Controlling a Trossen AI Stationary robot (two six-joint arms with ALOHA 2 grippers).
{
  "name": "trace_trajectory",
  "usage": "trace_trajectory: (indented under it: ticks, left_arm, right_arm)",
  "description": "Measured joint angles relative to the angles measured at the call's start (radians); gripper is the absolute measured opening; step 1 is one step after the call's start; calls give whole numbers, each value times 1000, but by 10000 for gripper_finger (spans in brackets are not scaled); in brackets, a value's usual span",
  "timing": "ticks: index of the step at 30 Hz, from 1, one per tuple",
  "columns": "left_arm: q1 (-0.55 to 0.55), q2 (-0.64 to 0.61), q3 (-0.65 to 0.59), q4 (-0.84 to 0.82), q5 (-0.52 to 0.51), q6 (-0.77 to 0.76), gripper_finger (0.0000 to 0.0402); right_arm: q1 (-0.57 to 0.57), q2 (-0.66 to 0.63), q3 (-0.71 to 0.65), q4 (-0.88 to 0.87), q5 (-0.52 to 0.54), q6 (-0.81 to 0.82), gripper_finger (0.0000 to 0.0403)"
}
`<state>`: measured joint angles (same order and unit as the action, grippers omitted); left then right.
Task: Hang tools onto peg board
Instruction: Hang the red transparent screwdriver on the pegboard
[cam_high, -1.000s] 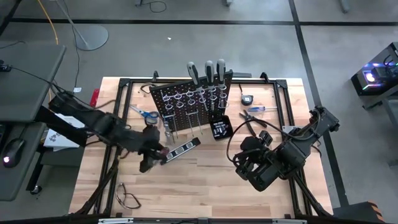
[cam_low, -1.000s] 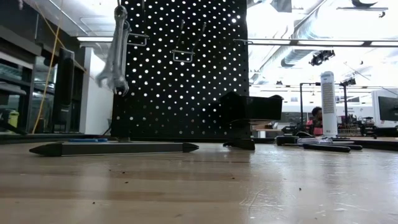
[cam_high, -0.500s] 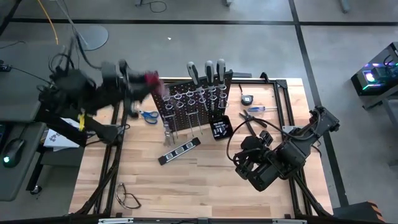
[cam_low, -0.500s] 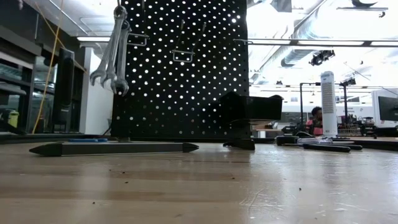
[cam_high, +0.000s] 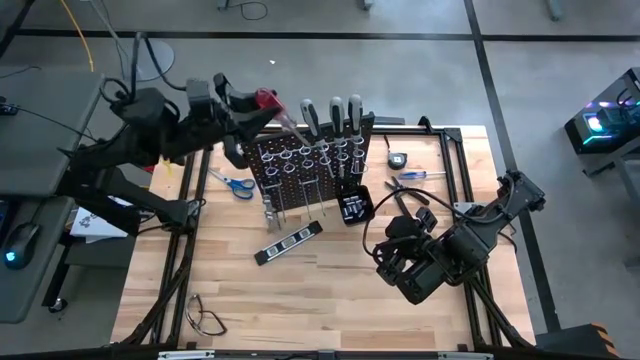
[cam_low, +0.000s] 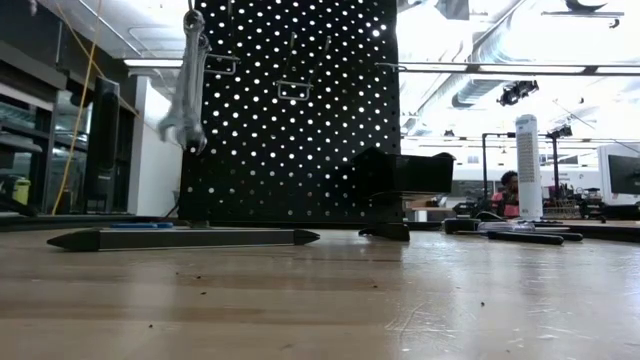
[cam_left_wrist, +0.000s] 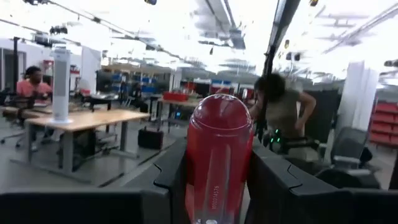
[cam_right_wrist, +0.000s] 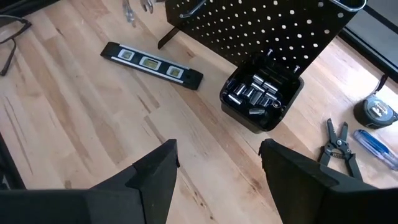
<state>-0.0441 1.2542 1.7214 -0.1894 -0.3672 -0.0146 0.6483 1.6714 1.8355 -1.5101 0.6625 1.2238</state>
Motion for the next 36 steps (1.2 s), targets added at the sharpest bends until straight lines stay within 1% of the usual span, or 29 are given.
trace_trajectory:
  ticks: [4, 10, 16, 19, 22, 26, 32, 36]
  left_arm:
    - [0, 4, 0, 2, -3, -16, 115]
    - [0, -26, 2, 37, -2, -10, 115]
    - [4, -55, 2, 2, -4, -53, 115]
    - [24, -56, 2, -49, -3, -88, 115]
    - [45, -47, 0, -94, 17, -122, 115]
    - [59, -40, 0, -81, 29, -123, 115]
    - [73, -28, 2, -98, 78, -155, 115]
    - [85, -27, 2, -161, 97, -201, 115]
  right_arm:
    - [0, 0, 0, 0, 0, -1, 222]
    - [0, 0, 0, 0, 0, -1, 222]
    - [0, 0, 0, -1, 0, -1, 222]
    - [0, 0, 0, -1, 0, -1, 222]
    - [0, 0, 0, -1, 0, -1, 222]
    - [0, 0, 0, -1, 0, -1, 222]
    - [0, 0, 0, -1, 0, 7, 222]
    - [-2, 0, 0, -1, 0, 7, 222]
